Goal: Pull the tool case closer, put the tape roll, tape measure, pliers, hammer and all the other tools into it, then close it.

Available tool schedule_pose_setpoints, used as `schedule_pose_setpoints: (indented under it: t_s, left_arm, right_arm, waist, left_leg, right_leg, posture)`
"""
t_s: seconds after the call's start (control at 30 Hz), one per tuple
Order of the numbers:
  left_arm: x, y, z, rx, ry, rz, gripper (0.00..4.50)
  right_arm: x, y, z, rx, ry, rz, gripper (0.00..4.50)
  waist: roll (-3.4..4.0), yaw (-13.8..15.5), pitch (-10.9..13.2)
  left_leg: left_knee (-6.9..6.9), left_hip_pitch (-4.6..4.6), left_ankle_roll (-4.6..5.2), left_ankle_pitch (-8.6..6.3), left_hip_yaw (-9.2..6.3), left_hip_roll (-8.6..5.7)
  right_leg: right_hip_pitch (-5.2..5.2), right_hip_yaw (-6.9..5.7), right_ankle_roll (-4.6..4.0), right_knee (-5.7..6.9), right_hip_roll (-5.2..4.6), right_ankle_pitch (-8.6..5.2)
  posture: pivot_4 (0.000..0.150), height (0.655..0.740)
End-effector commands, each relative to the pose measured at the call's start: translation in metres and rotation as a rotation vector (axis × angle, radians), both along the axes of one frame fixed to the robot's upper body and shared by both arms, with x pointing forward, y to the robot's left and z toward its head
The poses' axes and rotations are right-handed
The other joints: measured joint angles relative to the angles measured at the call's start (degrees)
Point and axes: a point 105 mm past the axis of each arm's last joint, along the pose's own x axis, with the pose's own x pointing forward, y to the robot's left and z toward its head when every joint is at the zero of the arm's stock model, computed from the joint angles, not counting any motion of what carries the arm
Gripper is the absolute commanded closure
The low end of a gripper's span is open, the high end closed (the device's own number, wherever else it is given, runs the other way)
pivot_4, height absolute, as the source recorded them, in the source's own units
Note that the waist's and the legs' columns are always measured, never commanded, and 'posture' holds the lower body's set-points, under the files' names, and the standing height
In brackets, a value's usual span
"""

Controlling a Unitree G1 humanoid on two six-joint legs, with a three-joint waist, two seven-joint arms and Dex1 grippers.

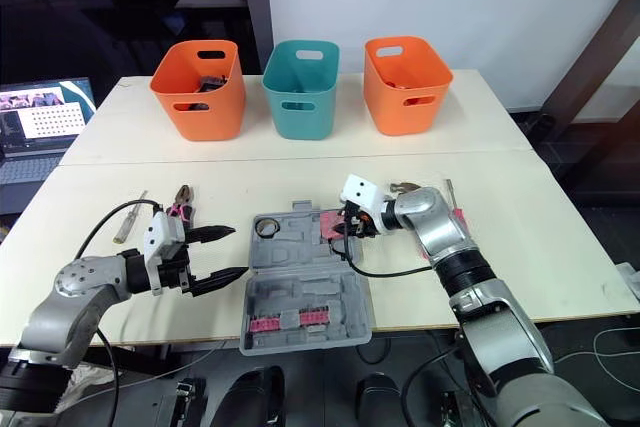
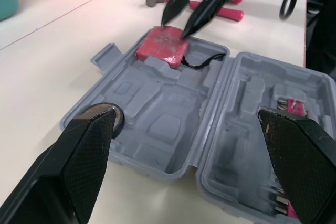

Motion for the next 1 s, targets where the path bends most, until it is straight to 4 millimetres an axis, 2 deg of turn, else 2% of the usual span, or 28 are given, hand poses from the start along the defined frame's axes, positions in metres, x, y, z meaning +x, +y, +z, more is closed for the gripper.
schedule_pose_setpoints:
  t_s: [0.03, 0.1, 0.2, 0.4, 0.53, 0.6, 0.77, 0.87, 1.0]
  left_arm:
    - [0.002, 0.0, 0.015, -0.003, -0.056, -0.005, 0.0]
    - [0.005, -0.001, 0.024, -0.053, -0.059, 0.011, 0.0]
    - [0.004, -0.002, 0.025, -0.049, -0.055, 0.005, 0.0]
    - [0.009, -0.002, 0.03, -0.036, -0.06, -0.005, 0.0]
    - [0.013, -0.003, 0.031, -0.022, -0.066, -0.016, 0.0]
    - [0.013, -0.002, 0.031, -0.019, -0.065, -0.016, 0.0]
    - [0.01, 0.008, 0.026, -0.001, -0.041, -0.005, 0.0]
    - [0.009, 0.019, 0.024, 0.007, -0.029, 0.025, 0.0]
    - [0.005, 0.041, 0.017, 0.021, -0.003, 0.087, 0.0]
  right_arm:
    - [0.005, -0.013, -0.023, -0.046, 0.049, -0.076, 2.65]
    - [0.005, -0.02, -0.034, -0.045, 0.088, -0.113, 2.65]
    - [0.0, -0.022, -0.042, -0.029, 0.109, -0.108, 2.65]
    - [-0.011, -0.013, -0.038, 0.112, 0.217, -0.095, 2.65]
    - [-0.015, -0.016, -0.042, 0.096, 0.207, -0.082, 2.65]
    - [-0.011, -0.013, -0.03, 0.137, 0.146, -0.082, 2.65]
    - [-0.01, -0.013, 0.024, 0.245, -0.039, -0.061, 2.65]
    - [-0.016, -0.033, 0.043, 0.106, -0.247, -0.072, 2.65]
    - [-0.044, -0.062, 0.057, 0.085, -0.252, -0.133, 2.65]
  waist:
    - [-0.01, -0.1, 0.0]
    - [-0.03, 0.1, 0.0]
    - [-0.11, 0.2, -0.1]
    - [-0.11, 0.1, -0.1]
    - [-0.1, 0.0, -0.1]
    - [-0.1, 0.0, -0.1]
    - [-0.06, 0.1, -0.1]
    - [0.03, 0.3, 0.0]
    - [0.01, 0.3, 0.0]
  left_leg:
    - [0.0, 0.02, 0.0, 0.0, 0.0, 0.0]
    - [0.01, 0.1, 0.0, 0.0, 0.0, 0.0]
    - [0.06, 0.16, -0.01, 0.0, -0.04, -0.01]
    - [0.05, 0.19, -0.01, 0.0, -0.08, -0.02]
    - [0.03, 0.19, -0.01, -0.01, -0.08, -0.02]
    - [0.01, 0.19, 0.0, -0.01, -0.08, -0.02]
    - [0.02, 0.06, -0.01, 0.0, -0.08, -0.01]
    - [0.02, 0.0, -0.01, 0.0, -0.07, -0.02]
    - [-0.01, 0.01, -0.01, -0.01, -0.07, -0.01]
  right_leg:
    - [0.02, 0.0, 0.0, 0.0, 0.0, 0.0]
    - [0.12, 0.0, -0.01, 0.0, 0.0, 0.0]
    - [0.28, -0.01, -0.03, -0.05, 0.0, -0.02]
    - [0.34, -0.02, -0.04, -0.08, 0.01, -0.02]
    - [0.32, -0.02, -0.03, -0.07, 0.01, -0.02]
    - [0.31, -0.02, -0.01, -0.07, 0.01, -0.01]
    - [0.16, -0.02, -0.01, -0.06, 0.02, -0.01]
    - [0.09, -0.01, -0.01, -0.07, 0.01, -0.01]
    - [0.07, -0.01, -0.15, -0.1, 0.01, -0.09]
  posture:
    - [0.15, 0.74]
    - [0.15, 0.74]
    - [0.15, 0.74]
    - [0.15, 0.74]
    - [0.15, 0.74]
    - [0.15, 0.74]
    - [0.15, 0.74]
    - [0.15, 0.74]
    - [0.15, 0.74]
